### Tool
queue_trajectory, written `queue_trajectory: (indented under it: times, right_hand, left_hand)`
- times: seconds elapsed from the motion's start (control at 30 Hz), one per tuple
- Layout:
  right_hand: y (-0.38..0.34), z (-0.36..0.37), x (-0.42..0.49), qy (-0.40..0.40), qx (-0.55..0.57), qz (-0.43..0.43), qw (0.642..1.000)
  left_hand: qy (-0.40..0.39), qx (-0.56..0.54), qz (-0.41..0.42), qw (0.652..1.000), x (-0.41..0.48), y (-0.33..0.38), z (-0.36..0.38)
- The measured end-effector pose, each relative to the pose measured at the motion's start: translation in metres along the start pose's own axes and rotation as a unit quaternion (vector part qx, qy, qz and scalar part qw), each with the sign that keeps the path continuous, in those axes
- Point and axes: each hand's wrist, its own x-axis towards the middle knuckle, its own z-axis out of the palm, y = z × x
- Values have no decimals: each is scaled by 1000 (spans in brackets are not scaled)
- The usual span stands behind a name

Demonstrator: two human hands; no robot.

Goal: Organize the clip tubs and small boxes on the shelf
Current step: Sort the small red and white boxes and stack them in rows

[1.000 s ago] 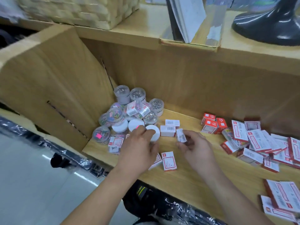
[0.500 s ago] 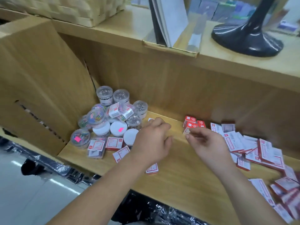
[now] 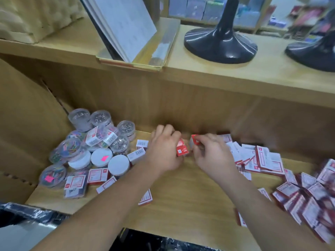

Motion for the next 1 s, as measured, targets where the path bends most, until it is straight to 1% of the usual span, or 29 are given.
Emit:
queue_trajectory:
  times: [0.07,0.13,0.2,0.27,0.37,0.43,0.5,0.57,0.6,0.7,0.8,0.9,1.0]
  right_hand:
    - [-5,7,3,27,-70,2,997]
    - [-9,12,6,52,-139,12,989]
    - [-12,16,10,53,-171,23,983]
    - [-13,22,12,55,-195,0,979]
    - [-24,25,12,51,-201,-67,976]
    - [-35,22,8,36,-143,-81,986]
    - [-44,19,-4,-13,-25,-63,998]
    - [-50,18,-20,-48,90,-32,994]
    - [-52,19,-29,-56,114,-25,992]
    - [-57,28,-46,-56,144,-9,988]
    - [-67,35,-58,-55,177,10,983]
    - [-70,37,-66,-81,237,1,968]
    - [-57,29,-67,-78,256,21,963]
  left_hand:
    - [3,-10,-3,1000,-18,-1,-11]
    - [35,-43,-16,998,-41,-1,-24]
    - [56,-81,-26,995,-67,3,-32]
    - [48,-92,-45,994,-92,8,-34]
    - [19,-68,-65,995,-118,11,-26]
    - [21,-56,-78,995,-126,12,-23]
    - [40,-37,-84,995,-131,10,-24]
    - [52,-8,-87,995,-136,4,-27]
    - [54,0,-90,994,-138,1,-29]
    - [62,4,-106,992,-140,-11,-34]
    - [49,-2,-130,990,-141,-13,-36]
    - [52,-24,-100,993,-142,-11,-39]
    - [60,-47,-60,995,-134,-2,-45]
